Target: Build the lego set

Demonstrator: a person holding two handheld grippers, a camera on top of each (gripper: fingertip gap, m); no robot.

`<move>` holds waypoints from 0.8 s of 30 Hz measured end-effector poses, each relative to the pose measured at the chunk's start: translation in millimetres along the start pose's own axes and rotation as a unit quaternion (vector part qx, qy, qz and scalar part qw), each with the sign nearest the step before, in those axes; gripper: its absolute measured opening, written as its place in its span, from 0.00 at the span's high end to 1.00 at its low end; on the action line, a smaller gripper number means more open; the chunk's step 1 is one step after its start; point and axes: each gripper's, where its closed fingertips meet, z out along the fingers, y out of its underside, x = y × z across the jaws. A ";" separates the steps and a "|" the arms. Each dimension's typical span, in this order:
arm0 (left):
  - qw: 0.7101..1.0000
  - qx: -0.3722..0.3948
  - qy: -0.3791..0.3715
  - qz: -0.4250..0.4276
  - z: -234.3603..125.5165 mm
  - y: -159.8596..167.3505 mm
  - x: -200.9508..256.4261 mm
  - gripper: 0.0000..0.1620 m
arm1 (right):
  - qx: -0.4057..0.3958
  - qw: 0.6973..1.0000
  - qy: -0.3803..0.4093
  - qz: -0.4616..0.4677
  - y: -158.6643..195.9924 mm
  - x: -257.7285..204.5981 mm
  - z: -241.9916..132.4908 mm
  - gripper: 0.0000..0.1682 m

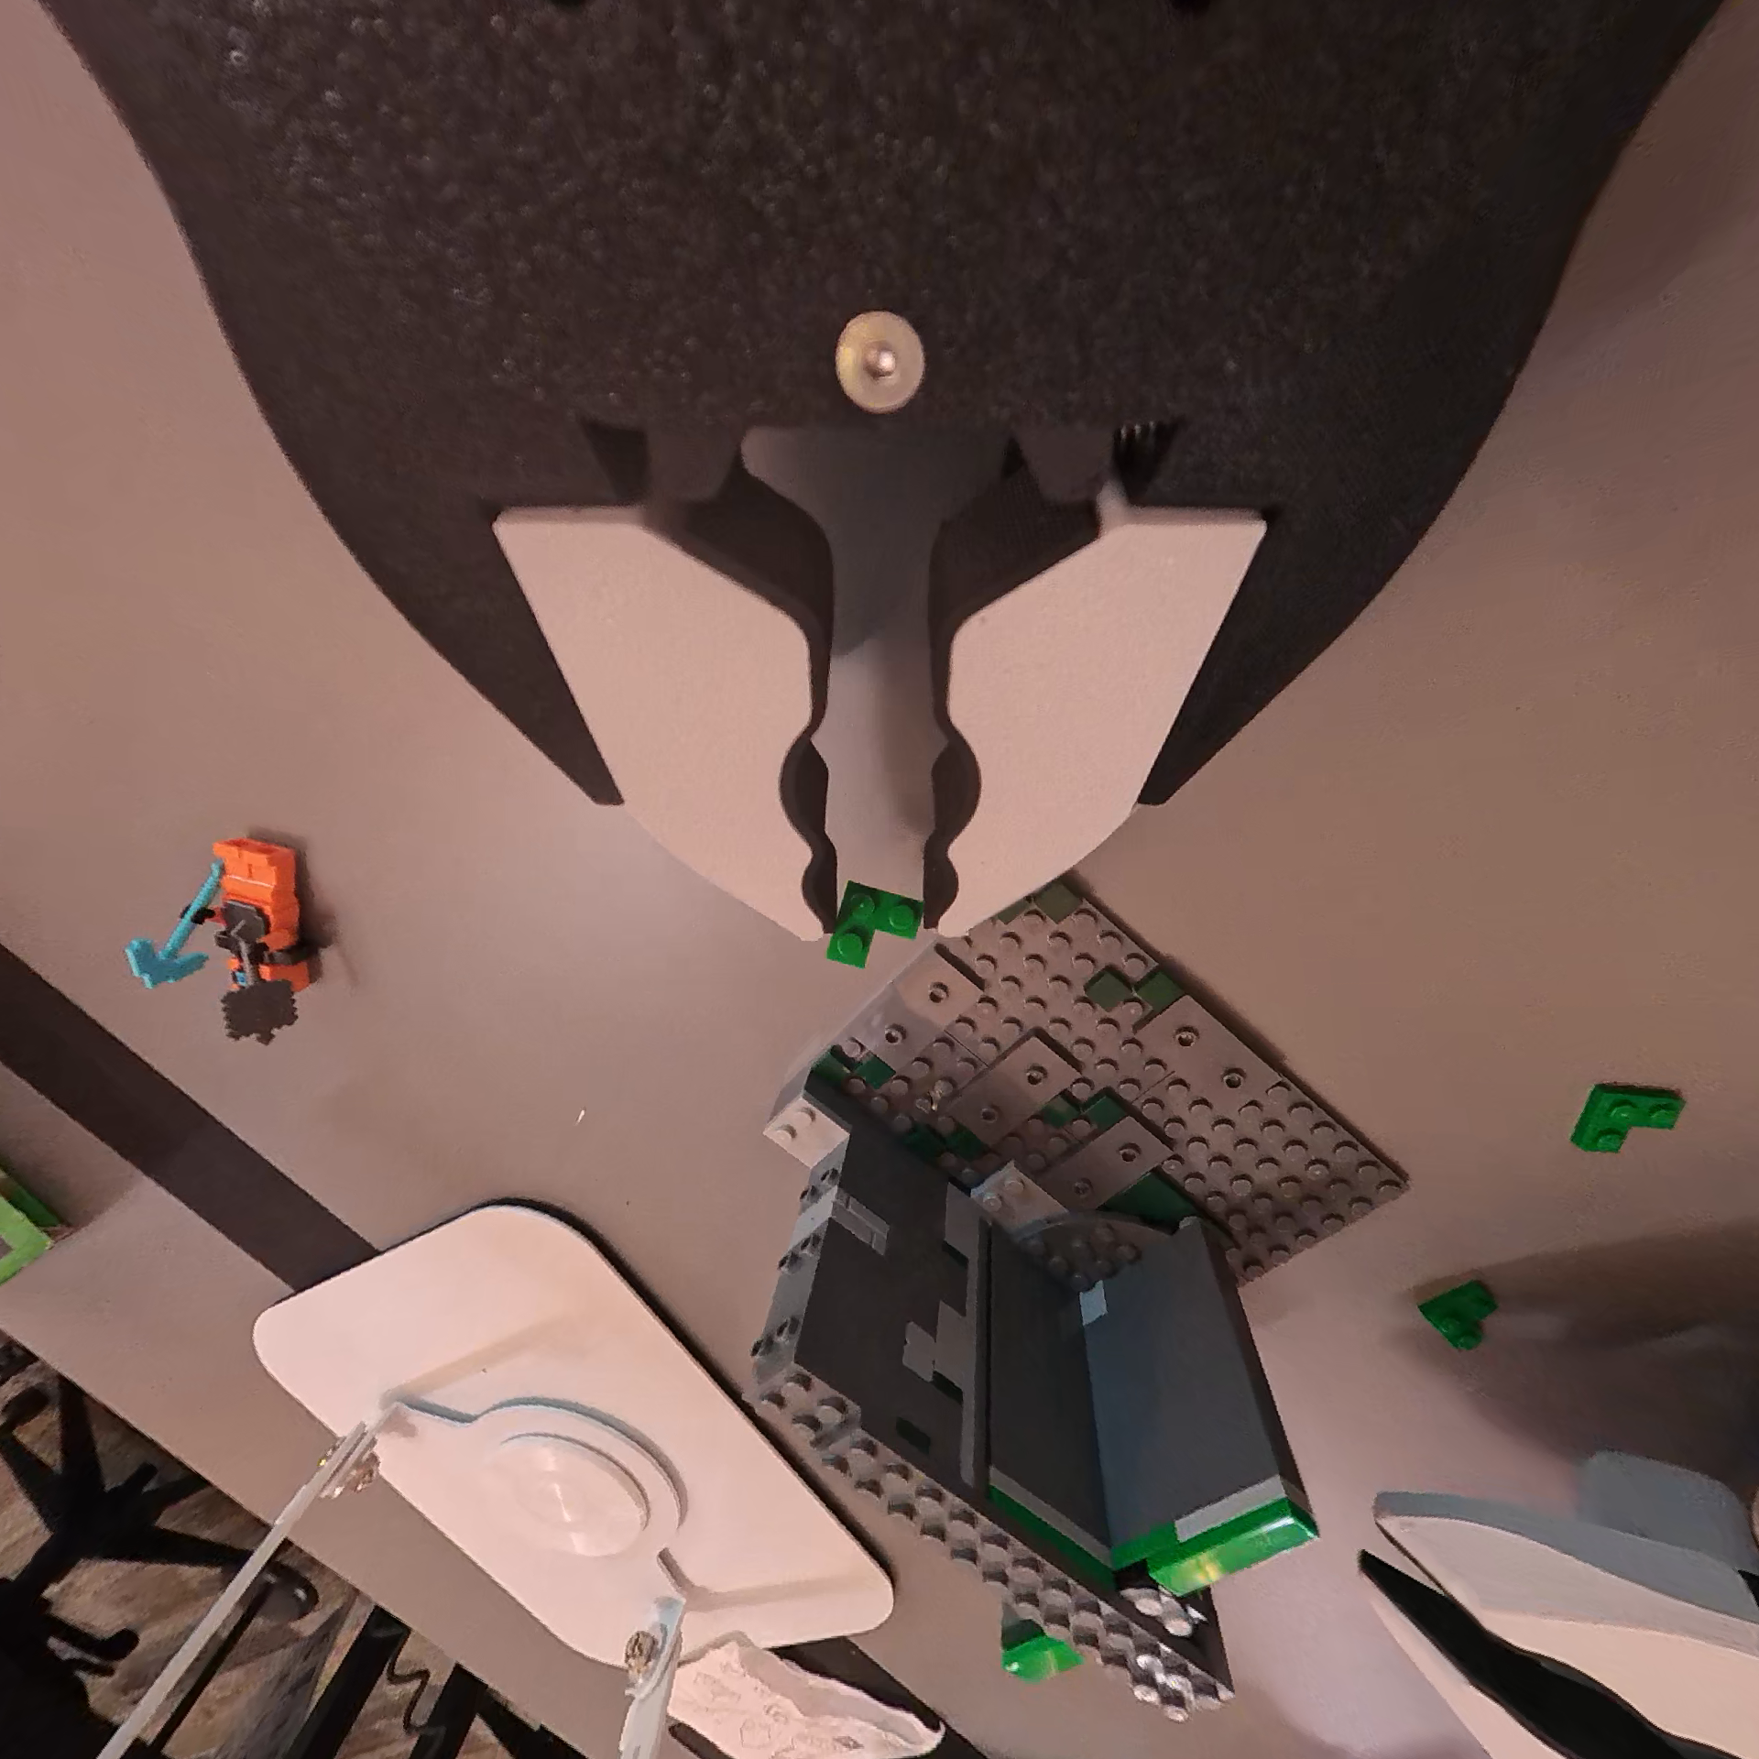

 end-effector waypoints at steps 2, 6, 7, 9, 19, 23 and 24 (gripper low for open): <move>1.000 0.002 -0.001 -0.005 0.5 -0.1 -0.7 0.94 | 0.010 1.000 0.000 -0.004 -2.4 -0.5 0.2 0.90; 1.000 0.003 -0.002 -0.013 0.5 0.3 -2.1 0.95 | 0.020 1.000 -0.001 0.002 -3.6 0.2 1.3 0.90; 1.000 0.003 -0.002 -0.013 0.5 0.5 -2.3 0.95 | 0.025 1.000 0.000 0.003 -4.7 0.8 1.1 0.90; 1.000 0.003 -0.003 -0.013 0.5 0.5 -2.4 0.95 | 0.038 0.999 0.004 0.001 -8.5 2.0 -0.1 0.90; 1.000 0.018 0.005 -0.018 -4.2 -12.8 3.0 0.94 | 0.102 0.995 0.015 -0.010 -25.6 5.8 -5.2 0.90; 0.999 0.032 0.037 -0.002 -14.9 -43.5 11.3 0.91 | 0.102 0.995 0.010 -0.013 -28.6 7.2 -4.5 0.90; 0.998 0.031 0.050 0.003 -16.3 -52.2 13.4 0.91 | 0.103 0.995 0.005 -0.016 -29.2 6.5 -4.7 0.90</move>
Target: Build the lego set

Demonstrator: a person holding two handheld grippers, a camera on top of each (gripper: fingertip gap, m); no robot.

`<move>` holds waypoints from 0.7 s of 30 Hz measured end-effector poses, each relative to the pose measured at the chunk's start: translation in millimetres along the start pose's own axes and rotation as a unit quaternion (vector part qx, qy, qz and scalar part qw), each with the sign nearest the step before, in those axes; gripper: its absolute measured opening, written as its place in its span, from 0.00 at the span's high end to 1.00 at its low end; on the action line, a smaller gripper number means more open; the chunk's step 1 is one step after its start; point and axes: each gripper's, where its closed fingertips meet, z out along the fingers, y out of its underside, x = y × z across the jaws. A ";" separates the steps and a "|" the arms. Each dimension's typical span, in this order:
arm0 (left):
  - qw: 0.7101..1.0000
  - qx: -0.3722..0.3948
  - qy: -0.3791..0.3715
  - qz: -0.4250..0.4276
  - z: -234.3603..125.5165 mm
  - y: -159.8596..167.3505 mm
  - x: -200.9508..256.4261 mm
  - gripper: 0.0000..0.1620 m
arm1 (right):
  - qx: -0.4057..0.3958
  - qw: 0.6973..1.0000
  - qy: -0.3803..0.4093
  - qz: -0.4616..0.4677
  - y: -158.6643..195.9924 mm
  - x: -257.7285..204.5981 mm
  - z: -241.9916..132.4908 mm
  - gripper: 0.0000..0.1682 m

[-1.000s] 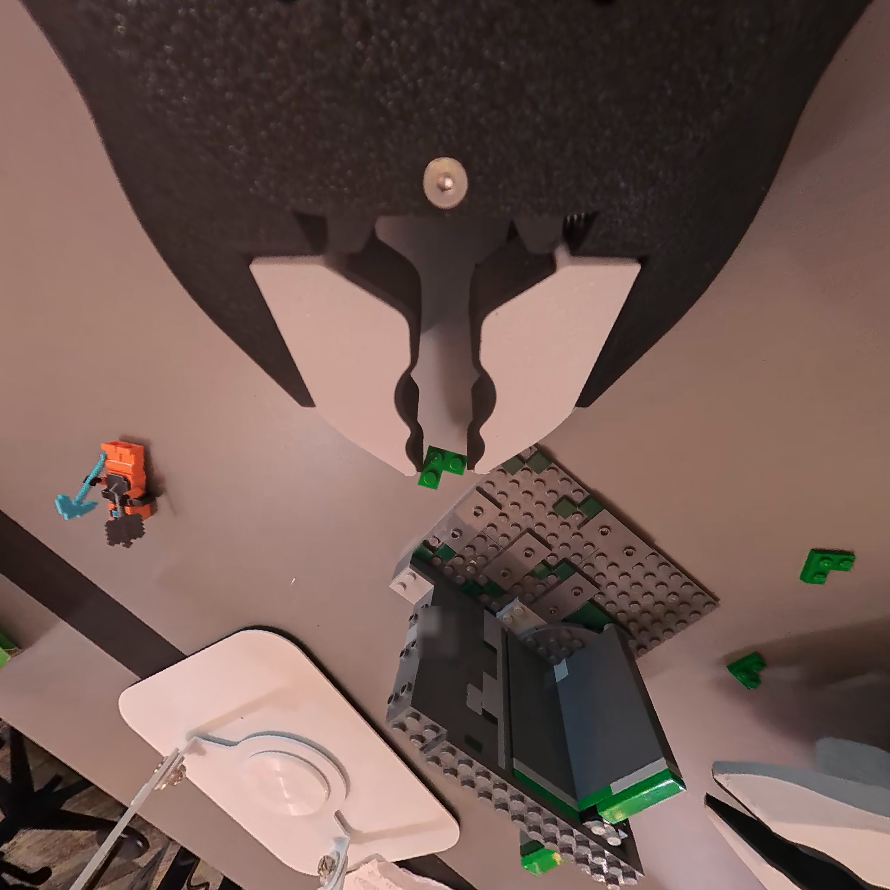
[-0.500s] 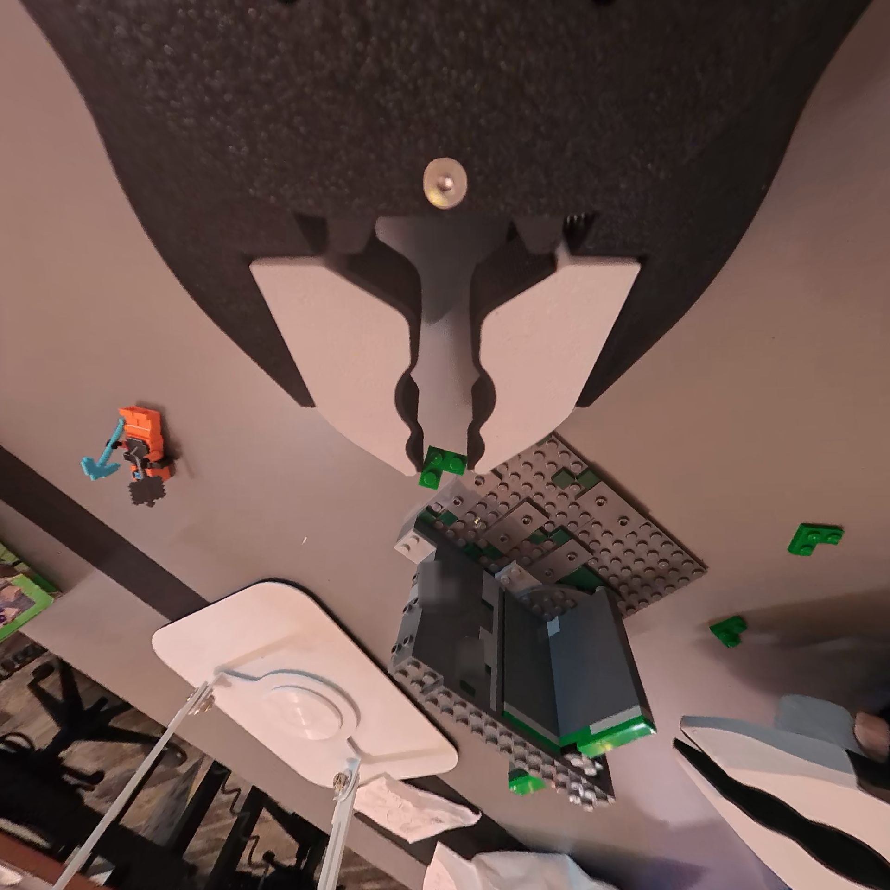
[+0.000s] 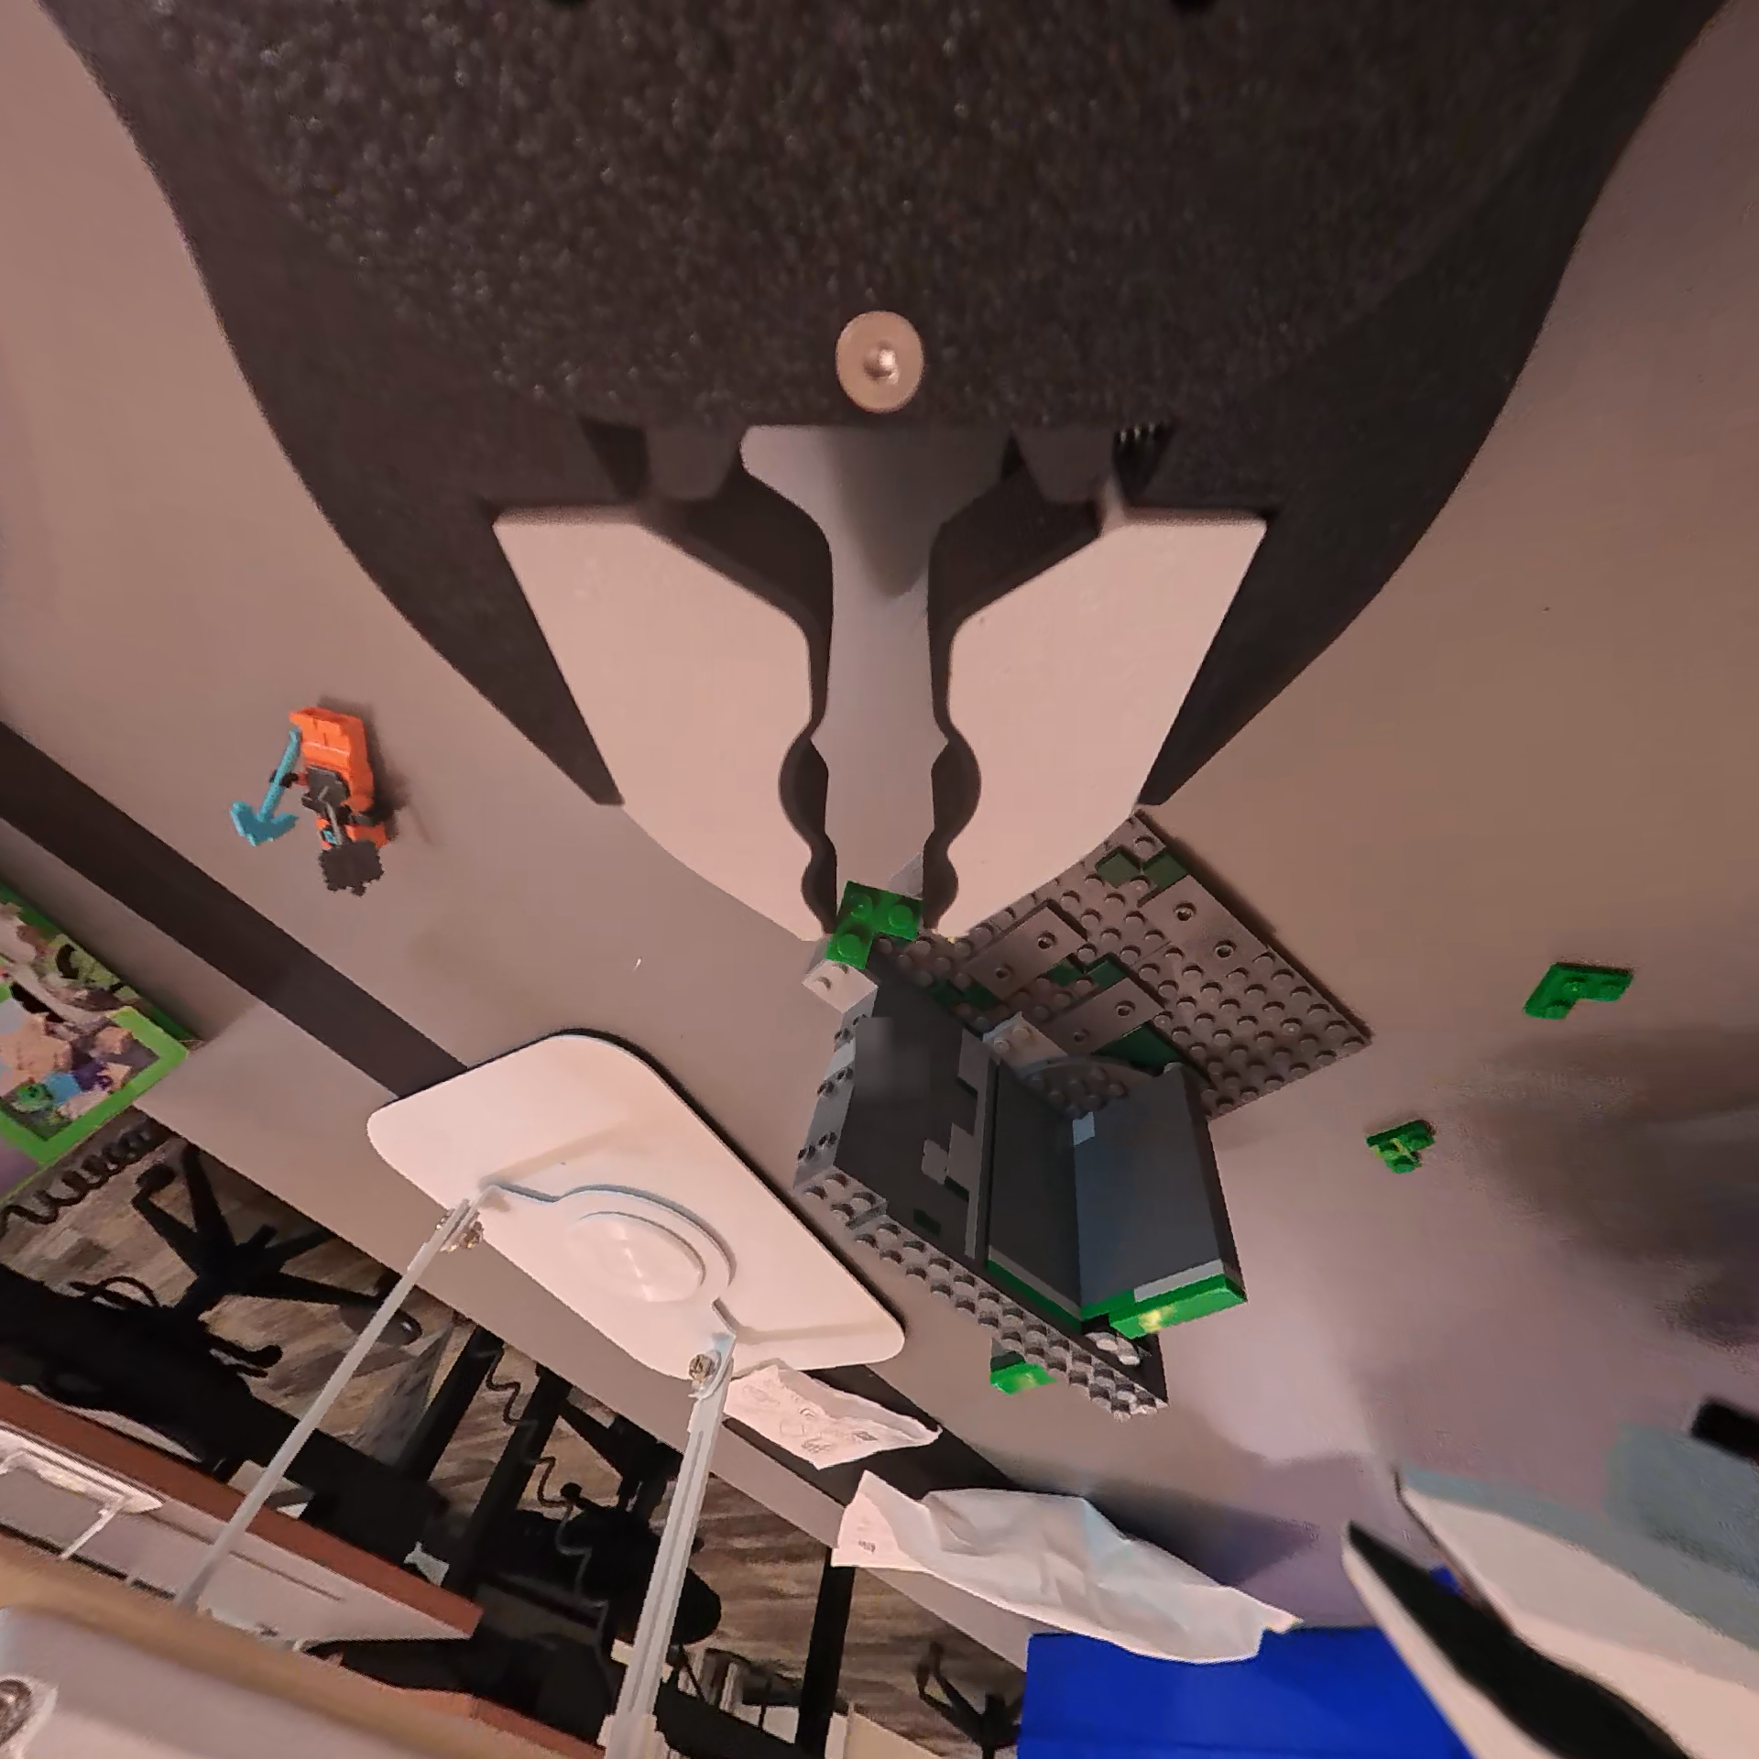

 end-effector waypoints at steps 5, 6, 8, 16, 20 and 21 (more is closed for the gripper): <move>0.993 -0.080 0.072 0.046 25.2 -28.6 6.8 0.79 | 0.001 1.000 -0.019 -0.009 -0.3 0.0 -5.3 0.90; 0.989 -0.104 0.079 0.071 34.9 -32.5 6.2 0.78 | 0.002 1.000 -0.021 -0.009 -0.2 1.5 -7.4 0.90; 0.976 -0.154 0.106 0.113 55.3 -38.4 8.4 0.76 | 0.006 1.000 -0.028 -0.003 -0.3 3.7 -12.5 0.90; 0.859 -0.406 0.195 0.245 108.1 4.0 10.2 0.69 | 0.040 0.998 -0.047 0.026 5.9 10.6 -35.6 0.90; 0.826 -0.420 0.218 0.305 112.1 11.8 9.7 0.85 | 0.060 0.997 -0.052 0.024 6.6 13.9 -45.4 0.90; 0.821 -0.415 0.233 0.315 110.1 11.8 13.2 0.86 | 0.062 0.996 -0.055 0.023 6.7 13.6 -47.1 0.90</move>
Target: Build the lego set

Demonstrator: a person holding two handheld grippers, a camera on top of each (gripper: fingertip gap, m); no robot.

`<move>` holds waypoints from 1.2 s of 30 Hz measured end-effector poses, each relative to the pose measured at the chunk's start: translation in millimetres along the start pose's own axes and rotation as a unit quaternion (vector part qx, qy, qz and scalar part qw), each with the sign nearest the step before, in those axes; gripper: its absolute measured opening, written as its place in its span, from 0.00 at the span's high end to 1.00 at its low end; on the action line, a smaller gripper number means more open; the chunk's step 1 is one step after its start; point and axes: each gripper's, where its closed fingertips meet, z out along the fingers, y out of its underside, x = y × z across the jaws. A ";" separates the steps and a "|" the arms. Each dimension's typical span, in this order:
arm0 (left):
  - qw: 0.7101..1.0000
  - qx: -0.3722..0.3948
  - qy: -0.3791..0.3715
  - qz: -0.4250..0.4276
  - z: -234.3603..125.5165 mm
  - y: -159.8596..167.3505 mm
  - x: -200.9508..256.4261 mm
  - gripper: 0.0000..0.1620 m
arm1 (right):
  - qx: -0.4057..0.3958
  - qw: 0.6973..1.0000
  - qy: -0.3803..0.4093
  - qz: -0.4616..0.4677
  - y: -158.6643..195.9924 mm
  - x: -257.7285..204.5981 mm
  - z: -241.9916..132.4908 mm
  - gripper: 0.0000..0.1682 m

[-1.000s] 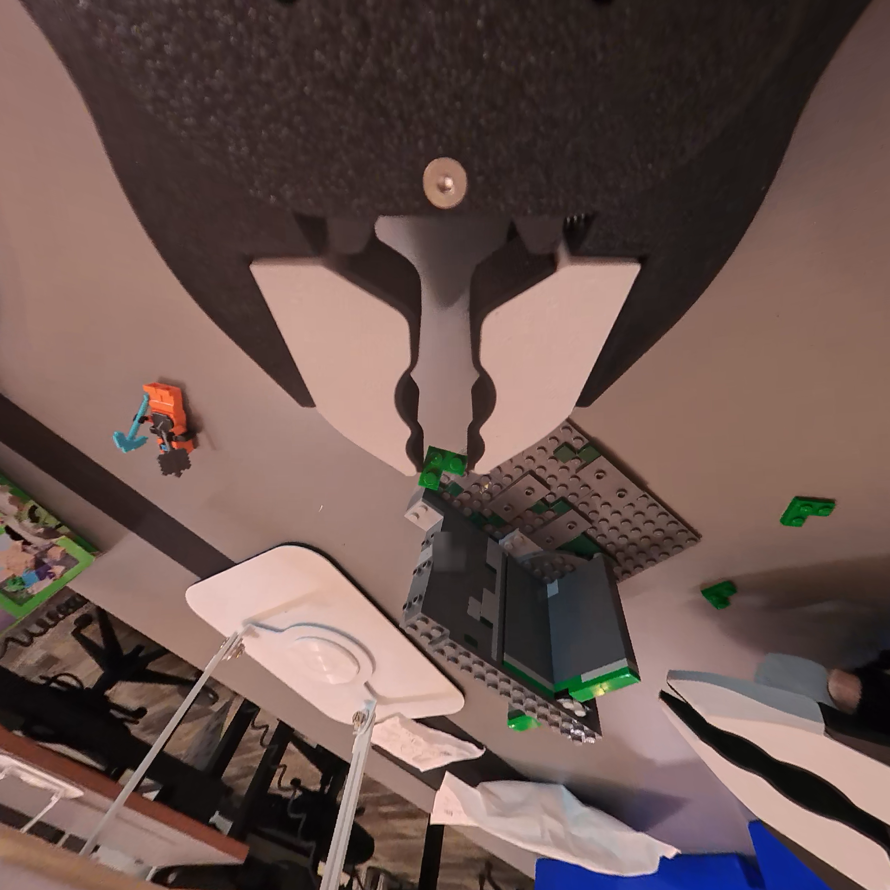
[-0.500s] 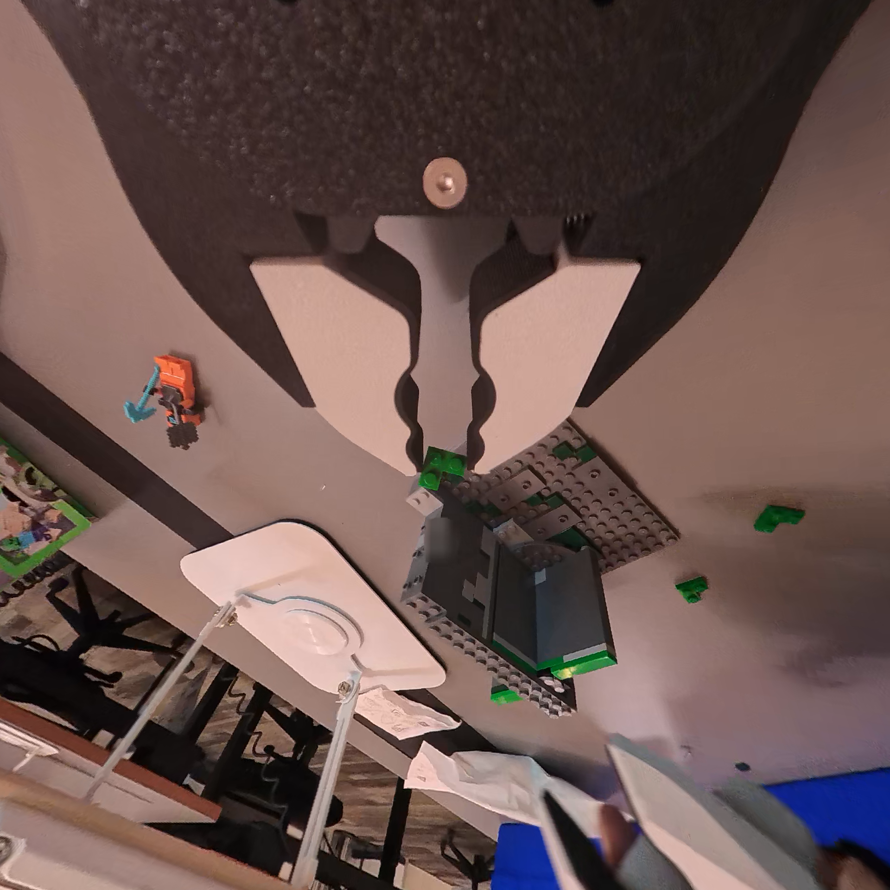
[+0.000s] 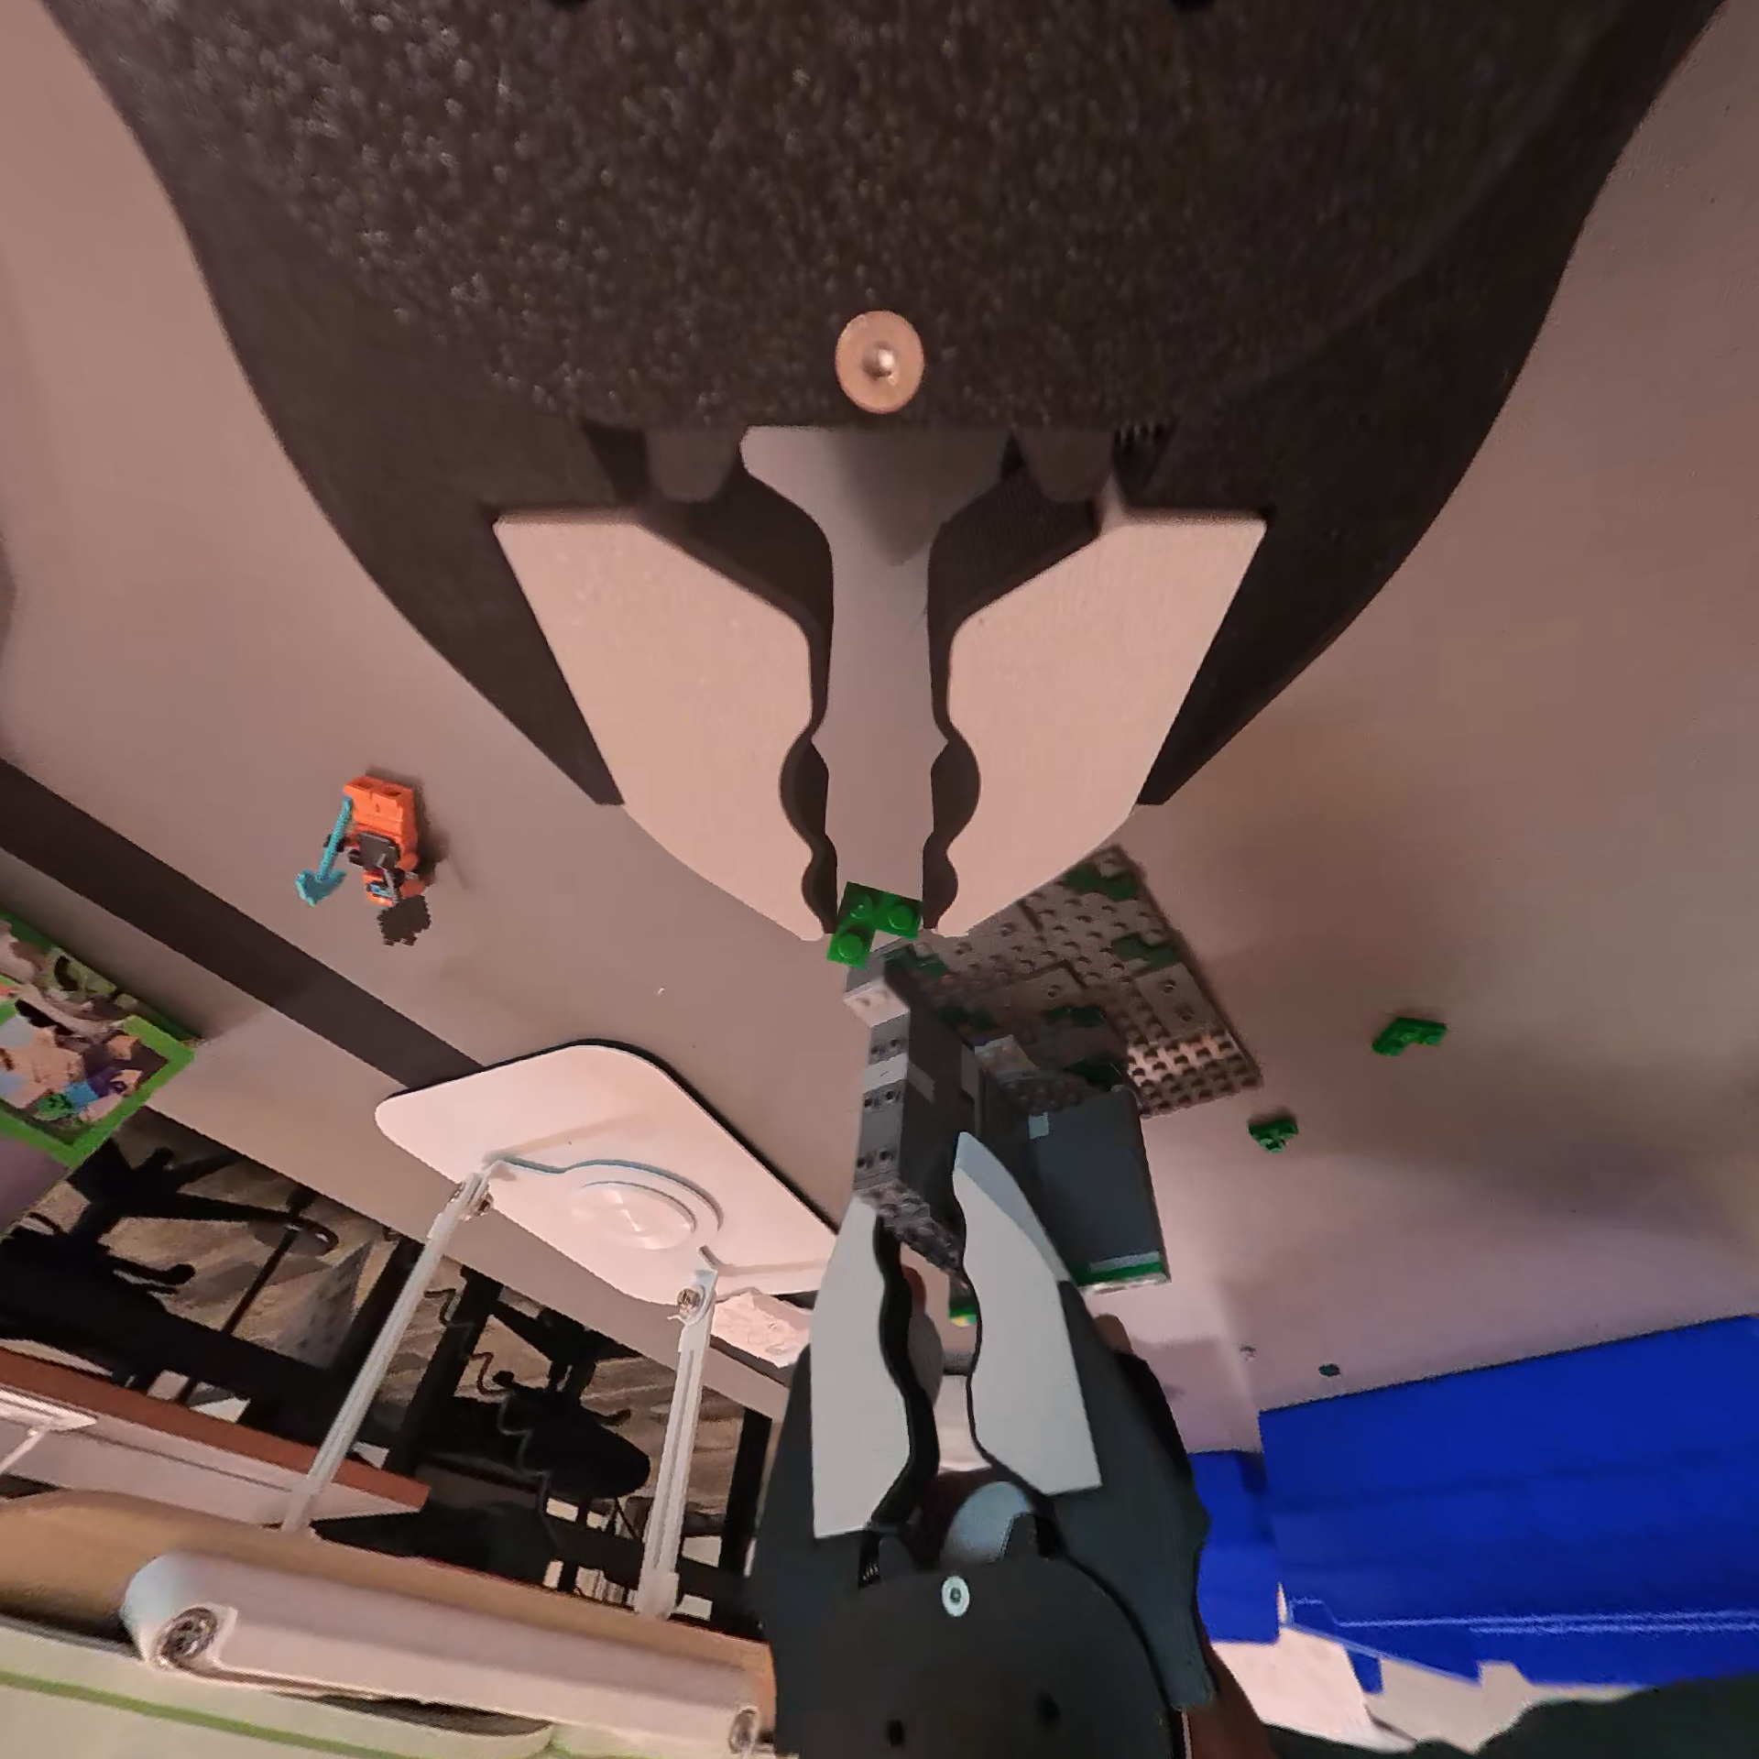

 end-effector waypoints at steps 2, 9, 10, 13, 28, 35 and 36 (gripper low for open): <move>0.998 0.010 0.015 0.057 -1.2 -1.8 11.7 0.87 | 0.005 1.000 -0.006 -0.009 -1.0 -2.5 -2.3 0.90; 0.964 0.023 0.081 0.251 -11.6 -0.8 78.0 0.89 | 0.008 0.998 -0.038 -0.048 -0.7 -26.0 2.1 0.90; 0.963 0.019 0.077 0.258 -12.9 -1.0 82.9 0.89 | 0.005 0.998 -0.041 -0.050 0.7 -28.7 3.6 0.90; 0.967 0.014 0.051 0.248 -16.8 -2.4 85.8 0.79 | -0.001 0.997 -0.048 -0.054 3.9 -34.4 6.6 0.90; 0.983 0.127 0.028 0.128 -33.1 -18.2 64.8 0.89 | 0.004 0.998 -0.033 -0.050 1.0 -24.7 0.3 0.90; 0.946 0.321 0.020 -0.048 -56.1 -24.3 44.0 0.89 | 0.014 0.999 -0.005 -0.043 -5.1 -5.7 -9.9 0.90; 0.935 0.347 0.021 -0.070 -56.3 -23.8 43.8 0.89 | 0.014 0.999 -0.002 -0.042 -5.5 -3.9 -10.9 0.90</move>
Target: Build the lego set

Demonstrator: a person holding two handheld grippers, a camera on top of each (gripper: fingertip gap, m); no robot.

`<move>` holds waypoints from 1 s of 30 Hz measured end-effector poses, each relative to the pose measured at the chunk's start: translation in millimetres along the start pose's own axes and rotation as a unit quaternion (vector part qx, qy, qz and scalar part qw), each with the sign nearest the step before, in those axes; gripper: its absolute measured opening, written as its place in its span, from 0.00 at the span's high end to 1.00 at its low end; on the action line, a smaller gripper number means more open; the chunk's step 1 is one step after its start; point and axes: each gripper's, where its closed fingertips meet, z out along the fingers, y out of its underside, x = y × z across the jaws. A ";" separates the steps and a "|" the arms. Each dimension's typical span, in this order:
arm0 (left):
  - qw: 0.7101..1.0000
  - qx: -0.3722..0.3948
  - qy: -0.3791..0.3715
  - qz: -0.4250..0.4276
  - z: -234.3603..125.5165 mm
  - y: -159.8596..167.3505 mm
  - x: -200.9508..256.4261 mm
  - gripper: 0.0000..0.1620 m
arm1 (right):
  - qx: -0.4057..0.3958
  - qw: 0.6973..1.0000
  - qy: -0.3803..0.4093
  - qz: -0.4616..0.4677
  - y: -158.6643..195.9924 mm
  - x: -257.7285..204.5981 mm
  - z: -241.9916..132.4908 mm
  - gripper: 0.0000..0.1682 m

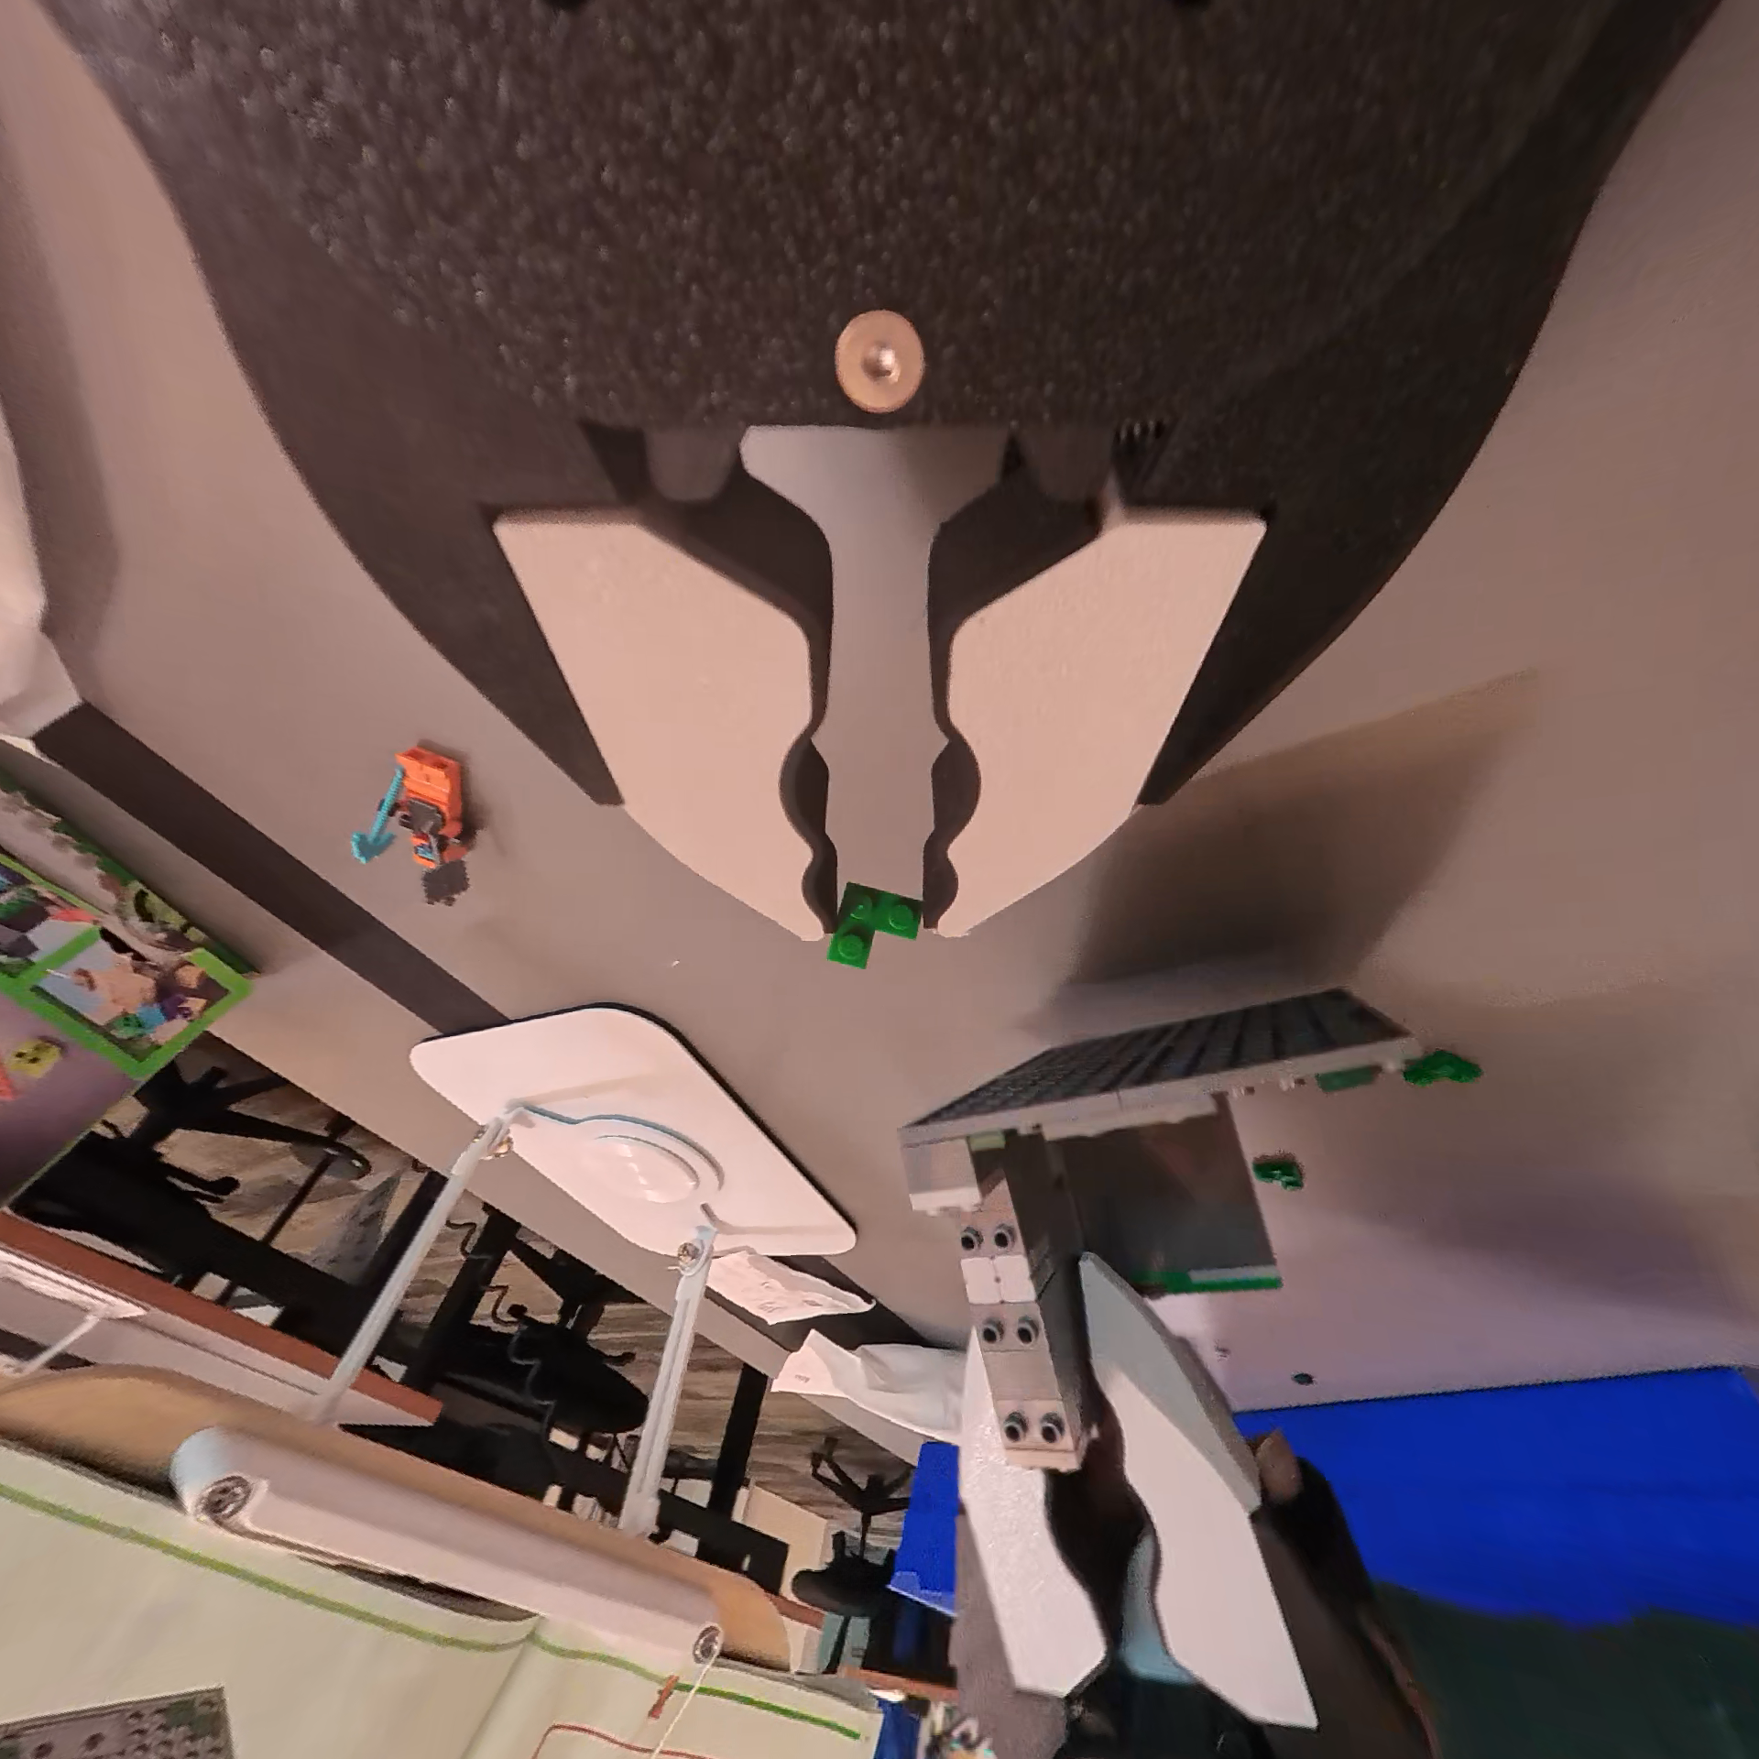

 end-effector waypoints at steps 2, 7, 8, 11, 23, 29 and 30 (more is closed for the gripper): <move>0.997 0.055 -0.013 -0.046 0.7 1.7 -0.3 0.89 | 0.001 1.000 0.006 0.000 -0.6 2.8 -1.9 0.90; 0.979 0.161 -0.050 -0.116 0.2 2.2 -4.0 0.89 | 0.003 1.000 0.012 0.008 -0.7 6.4 -3.7 0.90; 0.976 0.177 -0.055 -0.118 -0.3 1.6 -3.9 0.89 | 0.004 1.000 0.012 0.010 -1.2 6.3 -3.8 0.90; 0.966 0.219 -0.060 -0.121 -1.8 0.3 -1.6 0.89 | 0.004 1.000 0.013 0.009 -3.0 5.0 -3.5 0.90; 0.959 0.241 -0.076 -0.129 -25.9 36.1 13.8 0.89 | 0.000 1.000 -0.004 0.007 -13.5 -14.4 -0.1 0.90; 0.959 0.236 -0.082 -0.135 -30.0 50.4 22.3 0.89 | -0.001 1.000 -0.024 0.002 -19.6 -25.8 7.4 0.90; 0.959 0.236 -0.081 -0.135 -30.1 50.9 23.6 0.88 | -0.002 1.000 -0.028 0.001 -20.5 -27.8 8.6 0.90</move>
